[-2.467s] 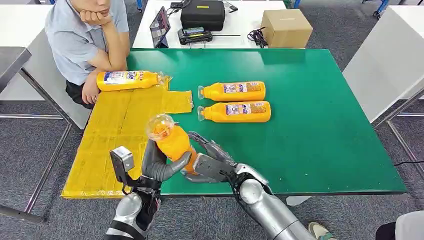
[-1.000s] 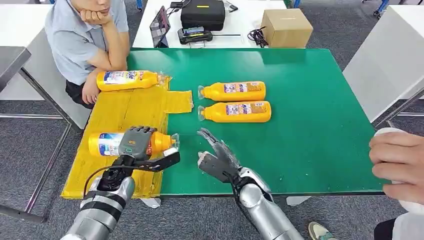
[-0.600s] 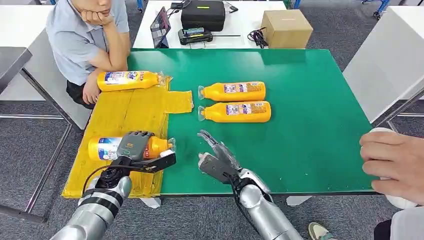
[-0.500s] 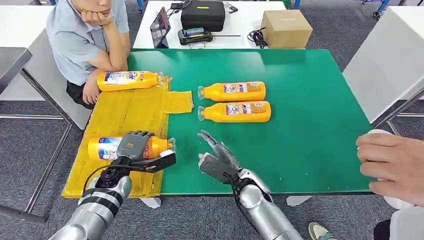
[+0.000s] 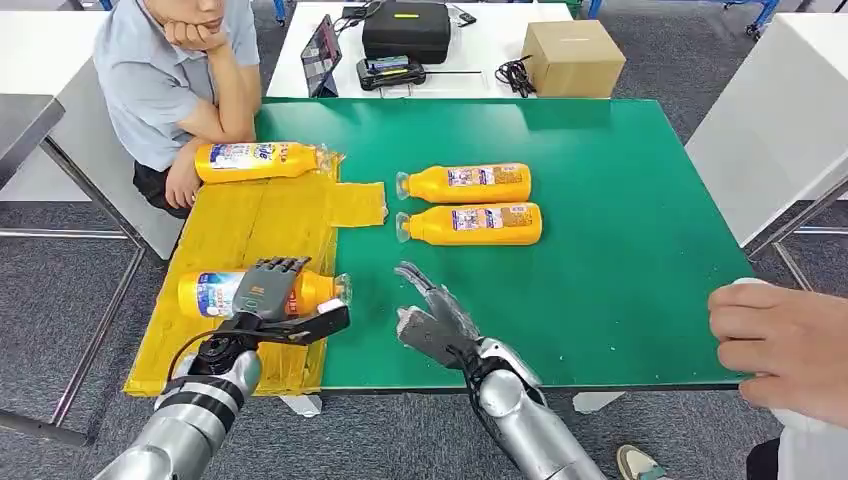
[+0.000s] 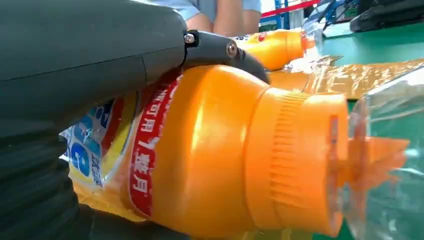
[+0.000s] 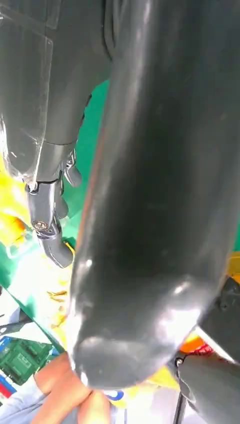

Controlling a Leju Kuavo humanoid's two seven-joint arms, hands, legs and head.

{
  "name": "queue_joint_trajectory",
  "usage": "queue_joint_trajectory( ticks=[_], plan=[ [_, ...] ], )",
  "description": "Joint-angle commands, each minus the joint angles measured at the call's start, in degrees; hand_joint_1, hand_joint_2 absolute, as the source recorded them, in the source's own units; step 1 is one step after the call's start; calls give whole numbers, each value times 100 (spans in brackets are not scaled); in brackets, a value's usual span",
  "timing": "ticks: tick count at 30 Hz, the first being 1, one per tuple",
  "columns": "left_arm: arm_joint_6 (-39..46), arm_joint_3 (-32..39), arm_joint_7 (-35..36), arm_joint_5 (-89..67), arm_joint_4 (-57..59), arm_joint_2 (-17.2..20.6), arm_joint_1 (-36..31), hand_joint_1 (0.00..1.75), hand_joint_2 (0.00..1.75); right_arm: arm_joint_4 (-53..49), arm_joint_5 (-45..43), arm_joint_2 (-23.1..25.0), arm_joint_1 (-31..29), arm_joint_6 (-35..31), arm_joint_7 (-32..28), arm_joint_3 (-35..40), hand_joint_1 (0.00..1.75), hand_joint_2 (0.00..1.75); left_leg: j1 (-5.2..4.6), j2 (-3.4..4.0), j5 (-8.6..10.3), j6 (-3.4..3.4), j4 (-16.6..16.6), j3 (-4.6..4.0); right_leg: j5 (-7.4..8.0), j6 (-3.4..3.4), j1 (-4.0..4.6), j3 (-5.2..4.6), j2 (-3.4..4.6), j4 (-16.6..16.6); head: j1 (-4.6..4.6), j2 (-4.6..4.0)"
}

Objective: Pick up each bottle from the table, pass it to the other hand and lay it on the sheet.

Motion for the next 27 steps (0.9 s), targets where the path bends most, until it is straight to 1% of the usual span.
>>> queue_joint_trajectory(
  ticks=[1, 5, 7, 8, 14, 17, 20, 21, 22, 24, 27],
  plan=[
    [-606, 313, -134, 239, 991, 110, -207, 0, 175, 525, -35, -147, -408, 51, -32, 141, 0, 0, 3, 16, -4, -9, -3, 17, 1, -11, 4, 13, 13, -4, 0, 0],
    [-755, 308, -132, 268, 1115, 120, -234, 0, 175, 621, -57, -150, -479, 70, -69, 135, 0, 0, 6, 27, -5, -12, -8, 35, 4, -16, 7, 27, 23, -9, -2, 0],
    [-718, 294, -84, 257, 1109, 111, -238, 0, 175, 639, -59, -144, -493, 61, -78, 133, 0, 0, 0, 16, -3, -7, -8, 39, 1, -9, 1, 33, 14, -5, 0, 0],
    [-784, 326, -98, 305, 1114, 94, -256, 0, 175, 638, -60, -148, -497, 57, -82, 133, 0, 0, 5, 27, -5, -12, -9, 44, 4, -16, 6, 38, 23, -8, 0, 0],
    [-924, 346, -101, 338, 1186, 114, -243, 0, 175, 653, -60, -153, -526, 55, -91, 135, 0, 0, 0, 18, -3, -7, -8, 54, 2, -10, 1, 48, 16, -5, 0, 0],
    [-945, 329, -82, 328, 1203, 139, -223, 0, 175, 690, -58, -153, -541, 45, -94, 139, 0, 0, 5, 30, -4, -13, -11, 59, 5, -17, 6, 50, 26, -10, 0, 0],
    [-655, 289, -188, 354, 983, 67, -139, 0, 175, 617, -58, -172, -473, 16, -108, 125, 0, 0, 0, 18, -4, -7, -9, 62, 1, -10, 1, 56, 16, -7, 0, 0],
    [-595, 256, -211, 336, 883, 37, -110, 0, 175, 579, -57, -177, -440, 1, -107, 111, 0, 0, 5, 26, -4, -12, -11, 62, 5, -16, 6, 55, 23, -11, 0, 0],
    [-498, 250, -288, 400, 651, -41, -42, 0, 175, 513, -57, -190, -385, -17, -105, 90, 0, 0, 3, 19, -3, -10, -10, 62, 3, -13, 4, 56, 16, -10, 0, 0],
    [-592, 178, -279, 448, 231, -157, 77, 0, 175, 412, -27, -215, -307, -45, -93, 65, 0, 0, 4, 11, -3, -11, -8, 57, 0, -14, 5, 54, 7, -8, 0, 0],
    [-488, 62, -296, 459, -209, -226, 220, 0, 175, 343, 1, -198, -258, -69, -65, 31, 0, 0, 8, 9, -4, -12, -3, 53, 0, -15, 9, 51, 4, -9, 0, 0]
  ],
)
